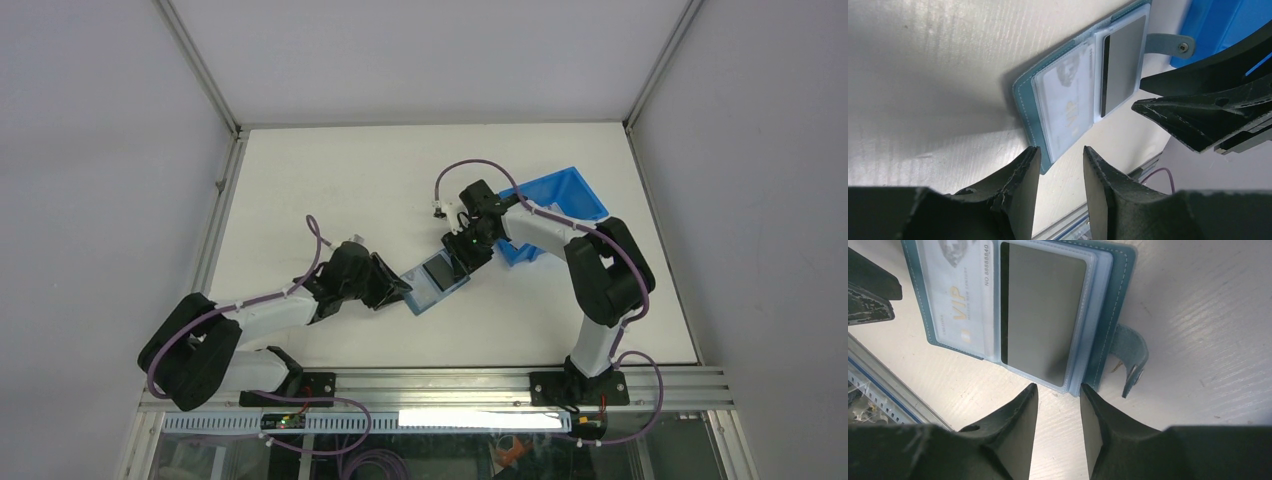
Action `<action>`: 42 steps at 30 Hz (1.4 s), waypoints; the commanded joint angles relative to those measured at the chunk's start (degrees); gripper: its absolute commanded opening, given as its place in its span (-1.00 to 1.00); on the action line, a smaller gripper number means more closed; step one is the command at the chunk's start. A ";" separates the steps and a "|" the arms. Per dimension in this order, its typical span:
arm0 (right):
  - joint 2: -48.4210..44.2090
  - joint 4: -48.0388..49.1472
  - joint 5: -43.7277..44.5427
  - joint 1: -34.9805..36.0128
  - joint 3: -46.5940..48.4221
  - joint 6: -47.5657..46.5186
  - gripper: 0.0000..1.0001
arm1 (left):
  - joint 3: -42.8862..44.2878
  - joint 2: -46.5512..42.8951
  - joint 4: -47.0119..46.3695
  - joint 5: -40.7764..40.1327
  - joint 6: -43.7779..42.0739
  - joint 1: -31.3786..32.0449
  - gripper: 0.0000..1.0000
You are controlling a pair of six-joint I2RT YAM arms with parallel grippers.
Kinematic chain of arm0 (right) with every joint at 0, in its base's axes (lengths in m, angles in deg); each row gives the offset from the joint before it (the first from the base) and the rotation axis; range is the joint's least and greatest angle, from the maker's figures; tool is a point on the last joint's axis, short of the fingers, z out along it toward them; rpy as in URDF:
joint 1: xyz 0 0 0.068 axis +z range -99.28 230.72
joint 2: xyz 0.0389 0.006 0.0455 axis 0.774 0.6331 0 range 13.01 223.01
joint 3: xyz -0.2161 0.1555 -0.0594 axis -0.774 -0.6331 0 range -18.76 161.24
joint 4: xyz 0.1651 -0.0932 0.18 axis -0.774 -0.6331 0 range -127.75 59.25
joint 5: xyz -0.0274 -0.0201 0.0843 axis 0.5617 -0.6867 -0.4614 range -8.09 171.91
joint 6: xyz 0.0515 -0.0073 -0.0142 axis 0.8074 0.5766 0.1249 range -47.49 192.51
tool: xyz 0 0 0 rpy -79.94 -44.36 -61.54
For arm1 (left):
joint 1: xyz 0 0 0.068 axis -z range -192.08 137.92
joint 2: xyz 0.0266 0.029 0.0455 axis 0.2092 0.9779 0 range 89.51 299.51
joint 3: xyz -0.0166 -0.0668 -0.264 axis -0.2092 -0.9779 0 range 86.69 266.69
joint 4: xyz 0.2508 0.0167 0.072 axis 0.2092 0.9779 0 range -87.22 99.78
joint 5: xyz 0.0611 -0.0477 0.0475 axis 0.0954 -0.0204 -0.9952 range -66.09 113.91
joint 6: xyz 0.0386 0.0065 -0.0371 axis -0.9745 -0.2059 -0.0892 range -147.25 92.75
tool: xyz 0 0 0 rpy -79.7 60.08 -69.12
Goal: Put the credit cards into the card holder
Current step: Insert the credit card into the card holder, then close the card holder at the center of the board.
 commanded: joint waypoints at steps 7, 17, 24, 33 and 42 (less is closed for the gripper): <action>-6.39 1.35 0.09 -1.25 -0.36 0.14 0.03 | 2.30 -12.94 16.25 -7.44 -4.96 0.32 0.01; -4.07 3.69 0.21 -3.72 -1.02 3.81 0.13 | -4.72 -14.70 2.61 -5.51 1.12 -1.41 0.18; -2.53 4.12 -0.07 -3.71 -1.16 4.89 0.12 | -5.51 -9.93 -1.73 -3.42 3.22 -1.55 0.07; -0.51 3.61 0.06 -3.63 -0.30 5.79 0.11 | -3.78 -1.39 -4.39 -0.27 3.95 -1.61 -0.06; 1.09 3.11 -1.74 -2.84 -0.19 6.23 0.03 | -1.47 2.41 -2.88 0.84 2.24 -1.98 -0.10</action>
